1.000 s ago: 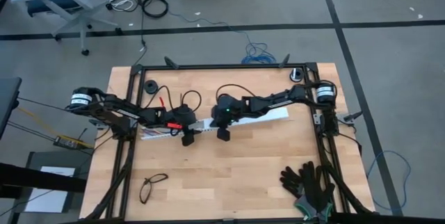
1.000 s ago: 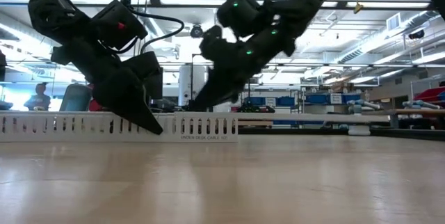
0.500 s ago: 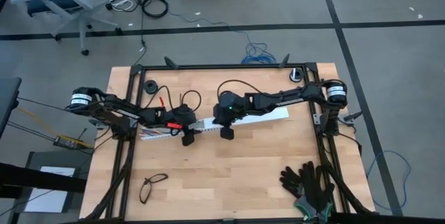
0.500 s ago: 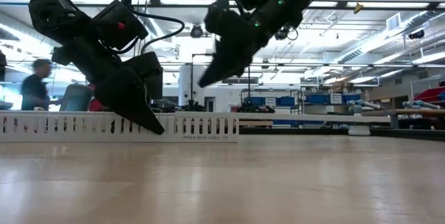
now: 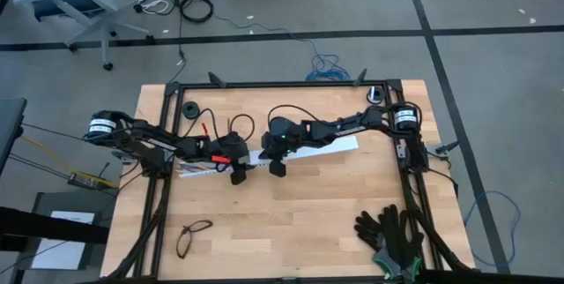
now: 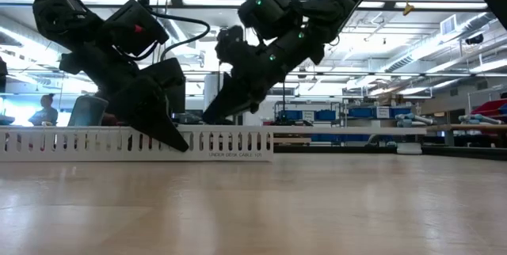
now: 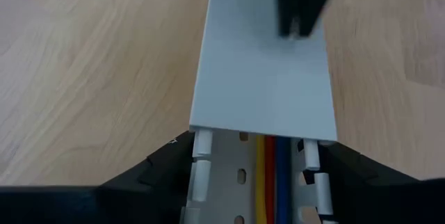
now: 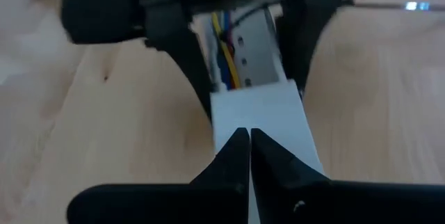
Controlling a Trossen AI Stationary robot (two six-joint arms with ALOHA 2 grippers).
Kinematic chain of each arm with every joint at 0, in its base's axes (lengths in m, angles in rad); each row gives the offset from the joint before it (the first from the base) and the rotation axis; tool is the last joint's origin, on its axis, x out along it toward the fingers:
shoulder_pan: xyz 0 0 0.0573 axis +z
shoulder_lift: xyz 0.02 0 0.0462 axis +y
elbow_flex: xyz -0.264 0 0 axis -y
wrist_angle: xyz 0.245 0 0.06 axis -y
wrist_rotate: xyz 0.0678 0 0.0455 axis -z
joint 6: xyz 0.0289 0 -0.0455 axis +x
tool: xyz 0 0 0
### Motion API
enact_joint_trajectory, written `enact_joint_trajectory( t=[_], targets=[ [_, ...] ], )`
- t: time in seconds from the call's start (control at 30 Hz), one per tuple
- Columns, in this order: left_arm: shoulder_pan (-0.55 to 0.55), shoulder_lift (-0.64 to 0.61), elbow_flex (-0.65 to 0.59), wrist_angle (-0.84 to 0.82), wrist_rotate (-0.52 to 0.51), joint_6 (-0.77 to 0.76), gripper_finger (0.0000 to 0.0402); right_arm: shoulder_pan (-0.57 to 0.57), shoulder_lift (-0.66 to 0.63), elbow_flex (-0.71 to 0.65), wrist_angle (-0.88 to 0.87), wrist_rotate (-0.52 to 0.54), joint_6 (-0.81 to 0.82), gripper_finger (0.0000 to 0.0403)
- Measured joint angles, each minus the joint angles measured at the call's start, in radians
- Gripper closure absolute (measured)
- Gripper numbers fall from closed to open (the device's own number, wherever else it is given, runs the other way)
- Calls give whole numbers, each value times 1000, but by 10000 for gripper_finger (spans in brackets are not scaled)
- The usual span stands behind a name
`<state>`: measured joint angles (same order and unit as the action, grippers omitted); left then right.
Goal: Ziptie cables
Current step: Close the white cable duct using the cover
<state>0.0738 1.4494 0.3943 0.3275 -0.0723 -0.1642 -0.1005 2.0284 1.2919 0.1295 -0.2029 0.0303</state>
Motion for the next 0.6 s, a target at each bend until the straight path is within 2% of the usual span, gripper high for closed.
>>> enact_joint_trajectory(
  t=[0.4,0.5,0.6],
  targets=[
    [0,0,0,-7,13,1,175,35,-102,2,-1,5,-61,403],
    [1,0,0,-8,78,8,161,41,-102,1,-15,7,-61,403],
    [-1,-1,0,3,94,26,151,41,-102,1,-36,8,-61,403]
  ],
)
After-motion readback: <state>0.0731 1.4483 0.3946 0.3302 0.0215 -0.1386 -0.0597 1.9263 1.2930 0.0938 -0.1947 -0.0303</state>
